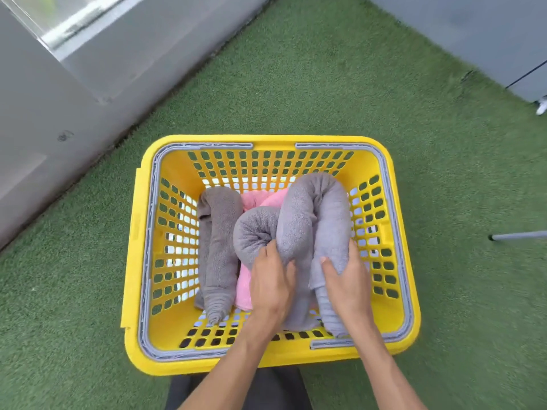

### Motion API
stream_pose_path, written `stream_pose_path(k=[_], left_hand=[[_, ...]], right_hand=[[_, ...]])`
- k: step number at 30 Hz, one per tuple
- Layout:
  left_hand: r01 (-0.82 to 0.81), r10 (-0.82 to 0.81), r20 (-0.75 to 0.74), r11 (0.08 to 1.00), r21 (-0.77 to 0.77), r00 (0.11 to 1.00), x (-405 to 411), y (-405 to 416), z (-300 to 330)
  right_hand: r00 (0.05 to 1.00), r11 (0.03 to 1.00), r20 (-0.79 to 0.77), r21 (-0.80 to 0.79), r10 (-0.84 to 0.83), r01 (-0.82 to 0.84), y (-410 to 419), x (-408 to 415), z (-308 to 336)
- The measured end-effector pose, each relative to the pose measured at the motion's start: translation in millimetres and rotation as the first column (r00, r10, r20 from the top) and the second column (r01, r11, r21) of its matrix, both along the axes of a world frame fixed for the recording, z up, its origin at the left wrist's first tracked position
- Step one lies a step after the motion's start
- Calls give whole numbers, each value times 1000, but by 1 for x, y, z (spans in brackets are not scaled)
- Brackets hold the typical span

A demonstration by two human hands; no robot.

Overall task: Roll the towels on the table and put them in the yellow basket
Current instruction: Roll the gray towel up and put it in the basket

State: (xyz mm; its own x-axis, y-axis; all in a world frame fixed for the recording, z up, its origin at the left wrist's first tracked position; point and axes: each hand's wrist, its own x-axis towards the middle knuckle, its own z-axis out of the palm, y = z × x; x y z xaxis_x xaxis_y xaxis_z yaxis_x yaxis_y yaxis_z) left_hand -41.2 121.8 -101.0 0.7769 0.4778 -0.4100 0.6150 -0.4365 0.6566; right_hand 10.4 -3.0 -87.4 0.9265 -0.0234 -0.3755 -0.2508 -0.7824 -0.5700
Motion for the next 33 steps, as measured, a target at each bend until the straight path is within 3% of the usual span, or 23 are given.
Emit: stream_pose_path(k=[5,11,17,20,22,24,26,27,29,31,33], left_hand=[[-190,182,107,980,64,977,-29,58,23],[-248,242,55,956,157,969,-78,113,28],[-7,46,-300,991,131,953,-70,116,4],[-33,60,-363,996,80,930,-67,123,-9],[51,1,-408,992,118,913,-66,127,-4],[117,-25,-346,962,247,938,-65,126,1],[70,-21,-184,962,263,983,-63,116,11],[42,-19,-111,976,213,994,-60,107,15],[-13,7,-129,999,-42,992,-52,87,15],[-24,-68,-288,953,-303,955,-43,66,0],[-94,-102,-411,898,-430,906,-38,46,-21]], right_hand=[[997,960,75,278,10,-30,74,-42,10],[986,939,36,302,160,-164,141,-92,-1],[921,917,-126,209,369,-339,166,-98,-38],[853,867,-189,224,487,-445,158,-89,-52],[839,858,-216,253,500,-447,145,-75,-50],[896,892,-153,255,418,-373,126,-56,-44],[951,934,16,180,310,-308,101,-37,-35],[955,950,90,117,282,-291,88,-27,-33],[955,963,127,-20,269,-268,61,-6,-32],[944,932,27,-173,329,-320,38,12,-38],[908,865,-121,-275,402,-419,17,24,-46]])
